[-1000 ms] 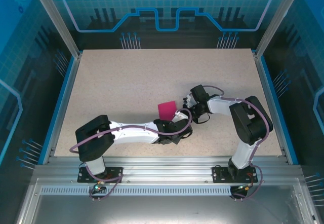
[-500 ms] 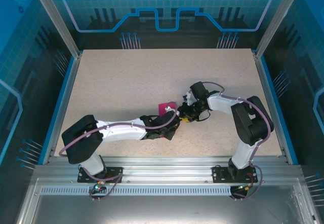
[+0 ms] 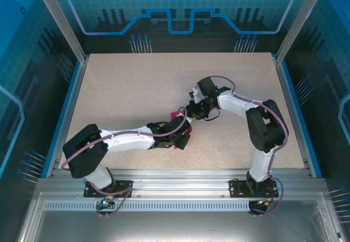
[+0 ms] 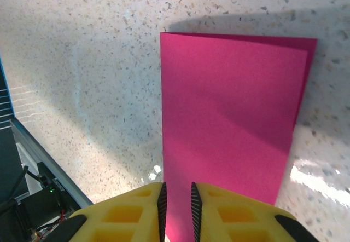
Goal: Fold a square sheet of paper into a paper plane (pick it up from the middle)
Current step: Third fold the triangle at the center of the table.
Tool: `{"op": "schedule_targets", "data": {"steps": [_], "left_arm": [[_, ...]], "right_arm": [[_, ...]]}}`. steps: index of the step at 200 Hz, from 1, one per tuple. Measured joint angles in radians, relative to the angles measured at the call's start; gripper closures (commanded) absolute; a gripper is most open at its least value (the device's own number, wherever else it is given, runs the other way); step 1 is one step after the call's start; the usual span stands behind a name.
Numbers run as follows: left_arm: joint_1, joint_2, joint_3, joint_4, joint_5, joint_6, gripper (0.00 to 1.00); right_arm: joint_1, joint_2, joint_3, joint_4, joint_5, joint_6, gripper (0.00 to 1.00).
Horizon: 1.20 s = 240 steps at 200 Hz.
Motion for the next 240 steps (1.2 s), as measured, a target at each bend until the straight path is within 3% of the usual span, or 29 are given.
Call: {"op": "schedule_targets", "data": {"steps": [66, 166, 240], "left_arm": [[0.048, -0.010, -0.021, 0.013, 0.053, 0.000, 0.99], [0.189, -0.005, -0.030, 0.053, 0.221, 0.026, 0.96], [0.223, 0.019, -0.036, 0.056, 0.286, 0.043, 0.95]], "right_arm": [[0.016, 0.138, 0.046, -0.067, 0.058, -0.046, 0.82], [0.021, 0.159, 0.085, -0.112, 0.078, -0.105, 0.80], [0.021, 0.161, 0.090, -0.115, 0.077, -0.112, 0.79]]}}
